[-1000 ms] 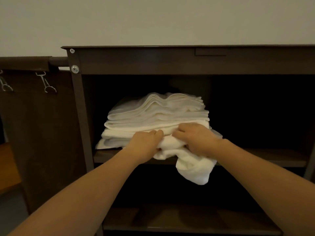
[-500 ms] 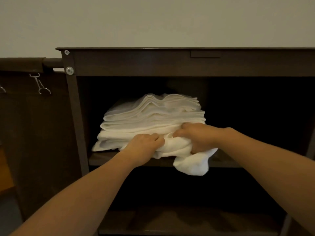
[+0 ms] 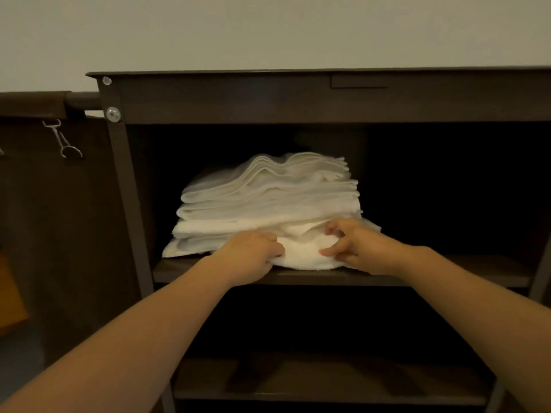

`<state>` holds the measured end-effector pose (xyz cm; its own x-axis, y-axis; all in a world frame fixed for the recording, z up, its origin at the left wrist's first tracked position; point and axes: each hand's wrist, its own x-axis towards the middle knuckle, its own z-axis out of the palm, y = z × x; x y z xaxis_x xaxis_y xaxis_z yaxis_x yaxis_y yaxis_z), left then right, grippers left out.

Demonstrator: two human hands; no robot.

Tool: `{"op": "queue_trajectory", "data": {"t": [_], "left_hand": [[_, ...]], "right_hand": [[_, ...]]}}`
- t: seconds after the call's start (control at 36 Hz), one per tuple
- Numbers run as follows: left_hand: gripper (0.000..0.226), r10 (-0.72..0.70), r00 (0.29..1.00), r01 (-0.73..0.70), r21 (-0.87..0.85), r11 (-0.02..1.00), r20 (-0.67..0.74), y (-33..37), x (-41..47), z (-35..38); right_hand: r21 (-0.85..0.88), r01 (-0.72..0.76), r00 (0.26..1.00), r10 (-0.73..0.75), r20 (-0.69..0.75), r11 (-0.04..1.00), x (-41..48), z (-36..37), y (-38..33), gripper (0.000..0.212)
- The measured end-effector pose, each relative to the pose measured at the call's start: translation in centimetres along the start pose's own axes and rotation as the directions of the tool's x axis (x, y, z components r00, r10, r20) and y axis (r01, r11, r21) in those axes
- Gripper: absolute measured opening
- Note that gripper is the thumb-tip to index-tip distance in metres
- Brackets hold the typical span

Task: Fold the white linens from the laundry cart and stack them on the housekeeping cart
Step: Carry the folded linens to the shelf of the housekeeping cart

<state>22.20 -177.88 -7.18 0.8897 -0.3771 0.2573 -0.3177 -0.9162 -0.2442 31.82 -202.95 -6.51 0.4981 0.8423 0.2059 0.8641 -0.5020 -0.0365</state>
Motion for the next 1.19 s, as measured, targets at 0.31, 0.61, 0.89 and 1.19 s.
{"op": "queue_trajectory", "data": {"t": [0.31, 0.61, 0.89, 1.19], "left_hand": [[0.03, -0.158, 0.987, 0.158, -0.008, 0.987, 0.023, -1.1, -2.1, 0.8], [0.024, -0.279, 0.949, 0.293, -0.082, 0.953, 0.147, 0.3, -2.7, -2.8], [0.024, -0.347, 0.93, 0.359, -0.102, 0.928, 0.119, -1.8, -5.0, -19.9], [0.018, -0.65, 0.759, 0.651, -0.078, 0.755, 0.043, -4.9, -16.1, -41.1]], "right_hand": [[0.151, -0.149, 0.953, 0.183, -0.242, 0.977, -0.8, 2.2, -2.1, 0.03], [0.194, -0.223, 0.962, 0.248, -0.115, 0.955, -0.2, 0.7, -2.9, 0.03], [0.111, 0.015, 0.995, -0.004, -0.097, 0.994, 3.2, -15.7, -13.3, 0.028], [0.207, 0.217, 0.971, -0.19, -0.145, 0.954, 8.3, -33.4, -23.5, 0.028]]}}
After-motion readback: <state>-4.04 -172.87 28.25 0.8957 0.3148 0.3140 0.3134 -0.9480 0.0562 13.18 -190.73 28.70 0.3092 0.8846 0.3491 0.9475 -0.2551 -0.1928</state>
